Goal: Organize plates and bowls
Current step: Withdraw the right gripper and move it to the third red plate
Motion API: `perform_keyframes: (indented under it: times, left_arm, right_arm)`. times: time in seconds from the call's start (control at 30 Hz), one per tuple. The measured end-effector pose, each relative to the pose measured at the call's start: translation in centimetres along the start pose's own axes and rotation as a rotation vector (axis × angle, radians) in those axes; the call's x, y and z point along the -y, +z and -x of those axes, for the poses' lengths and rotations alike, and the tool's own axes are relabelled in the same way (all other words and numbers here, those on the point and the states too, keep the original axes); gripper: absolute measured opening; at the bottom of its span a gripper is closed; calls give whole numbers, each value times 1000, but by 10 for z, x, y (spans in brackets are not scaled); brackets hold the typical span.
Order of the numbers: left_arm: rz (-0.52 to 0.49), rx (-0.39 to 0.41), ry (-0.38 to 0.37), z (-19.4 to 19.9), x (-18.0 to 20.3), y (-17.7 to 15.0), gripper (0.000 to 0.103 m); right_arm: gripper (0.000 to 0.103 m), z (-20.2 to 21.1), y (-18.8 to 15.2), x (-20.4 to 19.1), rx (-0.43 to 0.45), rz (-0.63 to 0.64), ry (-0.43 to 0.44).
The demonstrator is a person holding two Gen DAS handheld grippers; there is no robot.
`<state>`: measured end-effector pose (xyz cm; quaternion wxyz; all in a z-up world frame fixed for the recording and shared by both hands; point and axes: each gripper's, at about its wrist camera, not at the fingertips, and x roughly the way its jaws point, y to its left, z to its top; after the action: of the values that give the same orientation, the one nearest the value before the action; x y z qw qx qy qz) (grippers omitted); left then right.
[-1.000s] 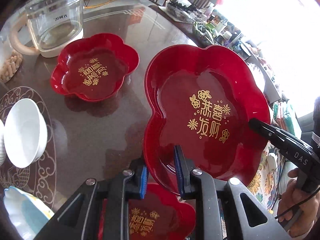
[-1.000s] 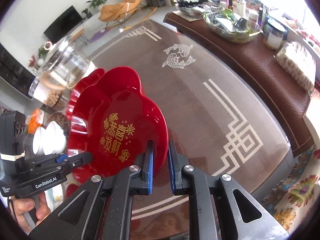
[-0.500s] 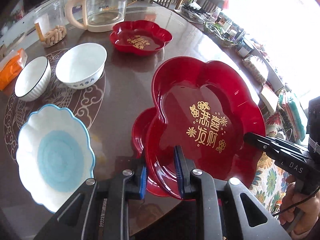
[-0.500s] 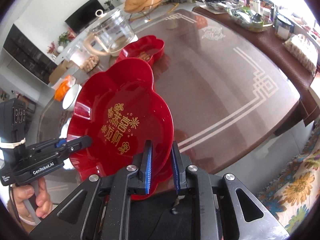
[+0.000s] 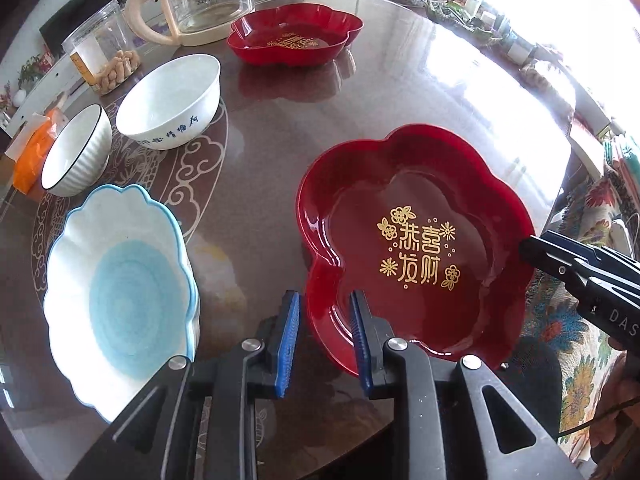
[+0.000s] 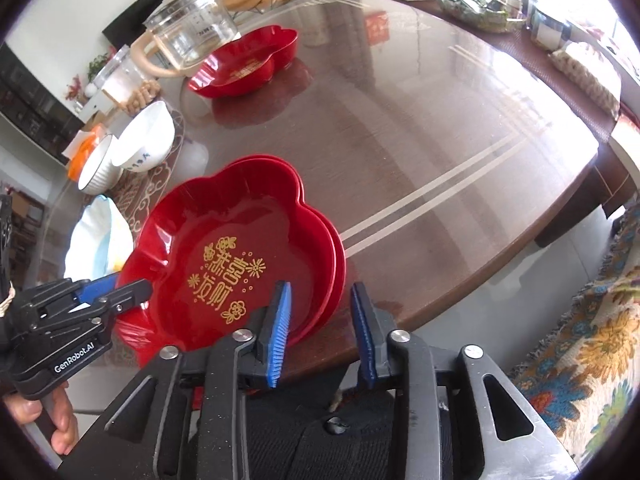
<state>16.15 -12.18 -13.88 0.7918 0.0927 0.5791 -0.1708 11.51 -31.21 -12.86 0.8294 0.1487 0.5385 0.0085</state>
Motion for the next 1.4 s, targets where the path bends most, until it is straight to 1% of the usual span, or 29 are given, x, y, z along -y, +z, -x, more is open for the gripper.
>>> perform_keyframes:
  times: [0.13,0.2,0.27,0.3,0.33,0.4,0.47,0.57,0.6,0.63,0.7,0.73,0.8,0.9,0.93,0.97,1.0,1.03,1.07,1.13,1.2,1.23,1.27,1.33,1.37,1.4]
  left_arm:
    - [9,41,22,13,-7,4,25]
    - [18,86,14,30,-11,3,25]
    - [18,148,-8,51,-14,0,26]
    - [16,182,-16,62,-15,-3,26]
    - [14,217,-14,72,-15,-6,26]
    - [26,264,26,88,-16,-13,26]
    - [45,296,61,98,-17,-19,26]
    - [56,333,57,109,-20,-27,26]
    - [54,338,40,111,-22,-29,27]
    - [49,338,2,111,-22,-31,27]
    - [38,316,-104,110,-21,-36,27]
    - [34,297,-137,108,-18,-39,27]
    - [12,274,-149,104,-10,-45,27]
    - [-22,242,-184,100,1,-50,28]
    - [-24,235,-203,99,4,-52,33]
    - [-23,235,-221,100,5,-55,50]
    - [-22,246,-237,101,7,-57,61]
    - [-26,256,-253,102,8,-58,85]
    - [-35,255,-266,102,10,-58,102]
    - [-68,225,-268,102,14,-57,103]
    - [-113,217,-236,103,18,-54,103]
    - [-142,212,-200,104,19,-51,103]
    - [-165,211,-136,106,20,-48,103]
    - [-213,245,10,115,19,-41,103]
    - [-242,268,49,121,17,-37,103]
    - [-256,282,61,127,13,-33,103]
  right_arm:
    - [44,2,-6,1,23,15,-33]
    - [45,11,-9,2,60,9,-43]
    - [55,27,-13,1,118,3,-52]
    - [63,36,-17,0,153,-3,-52]
    - [68,46,-21,-2,190,-8,-53]
    - [70,63,-32,-6,250,-20,-53]
    - [74,74,-42,-6,279,-55,-49]
    - [74,77,-55,4,261,-150,0]
    - [74,78,-58,8,254,-178,16]
    - [74,80,-61,12,254,-196,19]
    - [74,86,-64,15,271,-196,-8]
    - [74,90,-66,15,282,-188,-29]
    - [74,98,-68,15,304,-177,-48]
    - [74,102,-70,15,312,-173,-44]
    - [74,102,-71,14,313,-170,-40]
    - [74,102,-72,13,314,-164,-42]
    - [74,102,-73,11,313,-156,-47]
    - [74,102,-74,9,313,-147,-50]
    - [74,101,-75,8,312,-139,-48]
    - [74,100,-75,6,305,-131,-39]
    - [74,100,-76,5,308,-128,-30]
    - [74,99,-76,5,308,-127,-29]
    - [74,99,-75,4,305,-124,-28]
    - [74,99,-74,3,301,-115,-29]
    - [74,100,-74,4,304,-108,-37]
    - [74,101,-73,4,310,-99,-49]
